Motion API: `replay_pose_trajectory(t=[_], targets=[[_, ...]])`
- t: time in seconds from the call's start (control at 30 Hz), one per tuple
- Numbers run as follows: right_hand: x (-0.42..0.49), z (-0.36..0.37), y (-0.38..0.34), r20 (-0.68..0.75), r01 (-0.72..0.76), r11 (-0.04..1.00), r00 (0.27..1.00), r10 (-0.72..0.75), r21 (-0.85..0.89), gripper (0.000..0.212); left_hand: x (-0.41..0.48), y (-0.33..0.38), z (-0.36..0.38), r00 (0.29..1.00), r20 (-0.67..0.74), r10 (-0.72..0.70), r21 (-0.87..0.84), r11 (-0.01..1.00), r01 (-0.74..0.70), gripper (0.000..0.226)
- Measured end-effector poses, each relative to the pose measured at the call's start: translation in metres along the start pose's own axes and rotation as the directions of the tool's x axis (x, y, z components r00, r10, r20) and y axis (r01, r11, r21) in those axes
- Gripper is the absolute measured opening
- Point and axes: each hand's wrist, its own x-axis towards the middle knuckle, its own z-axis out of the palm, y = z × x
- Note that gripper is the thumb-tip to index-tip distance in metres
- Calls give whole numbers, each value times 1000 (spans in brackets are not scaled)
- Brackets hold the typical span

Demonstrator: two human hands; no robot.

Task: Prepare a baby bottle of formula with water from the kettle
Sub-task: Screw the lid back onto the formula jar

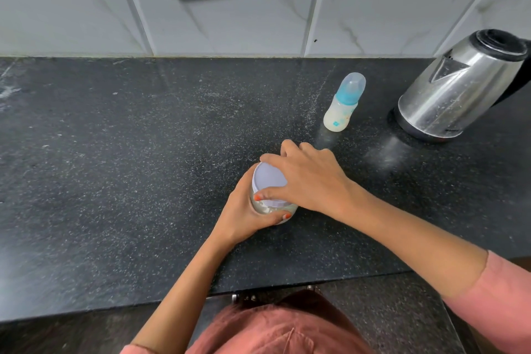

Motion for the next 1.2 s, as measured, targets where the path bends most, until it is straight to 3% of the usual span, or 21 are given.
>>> replay_pose_trajectory(t=[0.1,0.2,0.33,0.47,0.7,0.87,1.2], targets=[[2,-9,11,162,114,976,976,-144,184,76,0,1,-1,1000,2,-7,-5,1000,7,79],[3,-15,16,271,215,957,926,-263,194,77,-1,1,0,1000,-5,9,3,1000,-9,75],[3,-11,12,147,164,983,974,-174,76,67,-1,0,0,1000,-3,-8,-3,1000,8,80],[1,-5,3,71,46,997,996,-51,69,67,-1,-1,-1,1000,-2,-18,10,1000,18,81],[4,-2,15,204,190,964,952,-227,186,78,-2,6,1,1000,-6,8,2,1000,-8,74],[6,7,18,53,155,970,984,-168,190,72,-3,6,2,1000,-27,-14,19,1000,14,77],[5,24,19,-104,67,945,994,-35,319,68,-3,1,11,989,-144,20,4,1000,-19,76]])
